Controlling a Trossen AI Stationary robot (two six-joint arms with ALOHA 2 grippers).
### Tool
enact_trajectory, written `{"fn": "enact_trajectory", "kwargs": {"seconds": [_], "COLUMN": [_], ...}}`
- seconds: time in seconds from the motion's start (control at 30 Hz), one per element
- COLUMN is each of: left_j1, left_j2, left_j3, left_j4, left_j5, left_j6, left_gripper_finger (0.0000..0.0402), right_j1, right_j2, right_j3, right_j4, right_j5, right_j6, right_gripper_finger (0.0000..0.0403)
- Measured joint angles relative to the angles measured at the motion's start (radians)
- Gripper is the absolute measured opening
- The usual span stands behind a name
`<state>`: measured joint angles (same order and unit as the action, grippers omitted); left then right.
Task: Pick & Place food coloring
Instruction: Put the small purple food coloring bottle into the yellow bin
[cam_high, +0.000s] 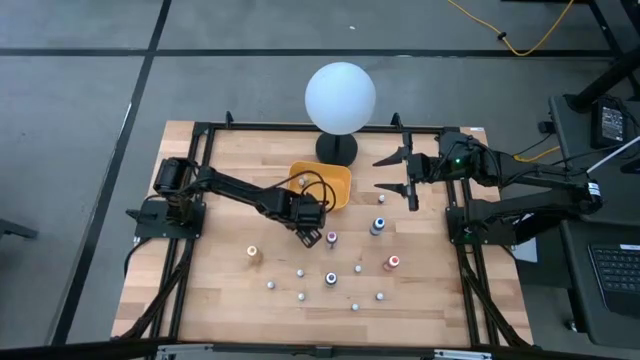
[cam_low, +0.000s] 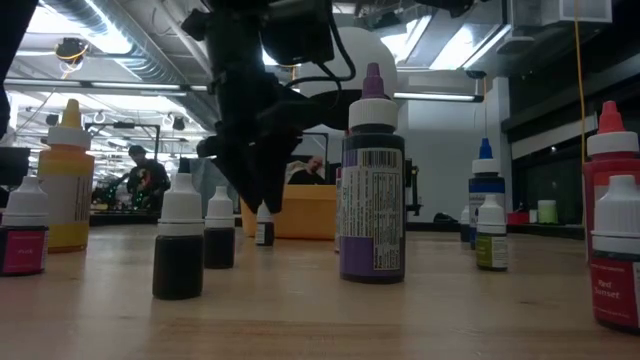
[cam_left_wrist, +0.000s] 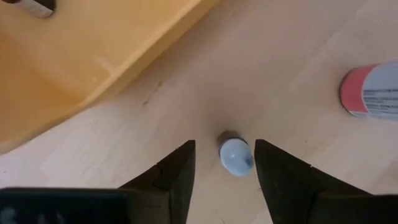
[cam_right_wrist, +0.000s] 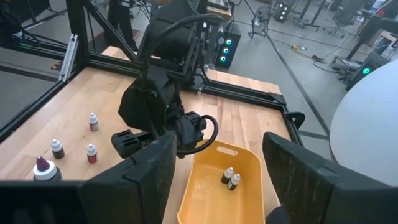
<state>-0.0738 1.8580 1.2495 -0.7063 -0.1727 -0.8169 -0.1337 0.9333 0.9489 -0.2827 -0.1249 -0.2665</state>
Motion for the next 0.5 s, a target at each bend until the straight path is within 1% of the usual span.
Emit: {"fn": "enact_trajectory", "kwargs": {"seconds": [0.1, 0.5], "left_j1": [0.0, 0.0], "left_j2": [0.0, 0.0], "left_j3": [0.0, 0.0], "left_j4": [0.0, 0.0], "left_j5": [0.019, 0.018], "left_j6": [0.0, 0.01], "left_gripper_finger": [0.014, 0.0082], "right_j1": [0.0, 0.0], "right_j2": [0.0, 0.0], "right_j3": [0.0, 0.0], "right_j4": [0.0, 0.001], "right_j5": [0.0, 0.0], "right_j6": [0.0, 0.0], "right_gripper_finger": [0.0241, 0.0241]}}
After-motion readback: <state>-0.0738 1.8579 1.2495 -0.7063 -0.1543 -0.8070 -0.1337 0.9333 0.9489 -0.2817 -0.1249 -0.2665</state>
